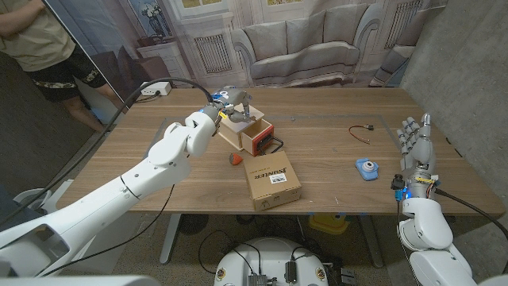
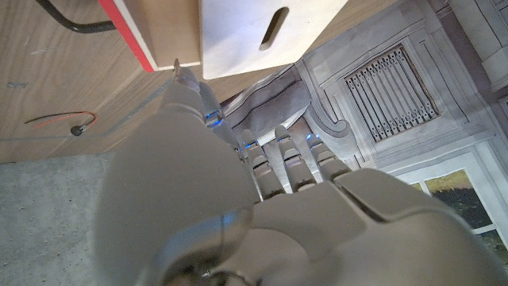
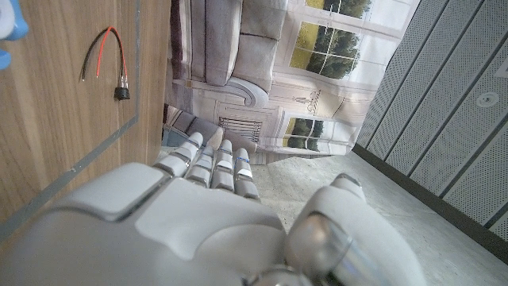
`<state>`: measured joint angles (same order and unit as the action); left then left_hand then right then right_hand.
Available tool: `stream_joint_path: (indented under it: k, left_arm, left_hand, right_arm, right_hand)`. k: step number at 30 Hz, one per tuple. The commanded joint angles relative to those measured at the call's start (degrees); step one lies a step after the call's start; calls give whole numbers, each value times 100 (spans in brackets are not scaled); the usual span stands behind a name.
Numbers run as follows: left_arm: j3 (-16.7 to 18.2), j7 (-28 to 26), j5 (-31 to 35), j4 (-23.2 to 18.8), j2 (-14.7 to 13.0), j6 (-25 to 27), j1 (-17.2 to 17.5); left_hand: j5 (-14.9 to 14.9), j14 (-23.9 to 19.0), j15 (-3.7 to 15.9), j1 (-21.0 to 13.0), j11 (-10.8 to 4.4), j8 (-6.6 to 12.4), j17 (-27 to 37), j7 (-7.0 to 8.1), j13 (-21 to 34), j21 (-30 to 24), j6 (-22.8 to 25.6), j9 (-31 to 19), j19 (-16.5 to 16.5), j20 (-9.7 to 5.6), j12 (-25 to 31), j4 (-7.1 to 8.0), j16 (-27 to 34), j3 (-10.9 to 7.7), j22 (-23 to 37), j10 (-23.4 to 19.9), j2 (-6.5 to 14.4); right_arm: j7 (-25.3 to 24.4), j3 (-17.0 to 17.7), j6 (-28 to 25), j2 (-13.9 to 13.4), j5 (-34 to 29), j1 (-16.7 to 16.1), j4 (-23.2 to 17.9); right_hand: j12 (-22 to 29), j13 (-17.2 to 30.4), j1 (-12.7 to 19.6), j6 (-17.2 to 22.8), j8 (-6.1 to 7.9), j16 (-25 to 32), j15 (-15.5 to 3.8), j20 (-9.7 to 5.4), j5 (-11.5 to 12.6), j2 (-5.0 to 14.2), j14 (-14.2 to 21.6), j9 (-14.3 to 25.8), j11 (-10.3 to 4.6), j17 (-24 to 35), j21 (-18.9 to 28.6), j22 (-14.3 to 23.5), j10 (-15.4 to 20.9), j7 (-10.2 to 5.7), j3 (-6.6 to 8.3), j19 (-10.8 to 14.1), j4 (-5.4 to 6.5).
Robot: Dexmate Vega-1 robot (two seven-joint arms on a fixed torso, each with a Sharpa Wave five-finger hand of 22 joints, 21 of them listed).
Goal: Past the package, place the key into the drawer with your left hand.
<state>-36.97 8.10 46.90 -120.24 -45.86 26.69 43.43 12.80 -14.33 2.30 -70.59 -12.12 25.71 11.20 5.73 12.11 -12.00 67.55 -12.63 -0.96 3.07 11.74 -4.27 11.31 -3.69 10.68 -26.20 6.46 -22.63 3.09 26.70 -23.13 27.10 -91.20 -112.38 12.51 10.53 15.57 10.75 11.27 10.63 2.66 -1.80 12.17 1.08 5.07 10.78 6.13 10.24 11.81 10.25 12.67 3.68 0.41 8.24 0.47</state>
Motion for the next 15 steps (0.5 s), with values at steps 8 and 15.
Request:
stream_joint_path:
  k: [8,15]
  left_arm:
    - [-272,269,93,366,213,-71,-315]
    - [-303,232,-20,577,261,-129,-374]
  left_hand:
    - [13,49,506,-9,-4,32,9,-11,11,25,-1,8,84,5,-19,13,-12,-13,20,65,-17]
    - [13,62,503,-12,-3,34,9,-8,8,22,-4,16,100,7,-17,10,-9,-15,20,78,-17]
  right_arm:
    - [-40,34,4,46,-22,-114,-55]
    - [-80,21,-49,60,-41,-122,-70]
  right_hand:
    - [15,33,7,36,5,9,36,10,31,37,43,14,5,27,-18,27,25,-29,-48,68,10]
    - [14,33,8,33,3,10,32,21,31,40,48,14,7,27,-18,27,26,-31,-52,70,8]
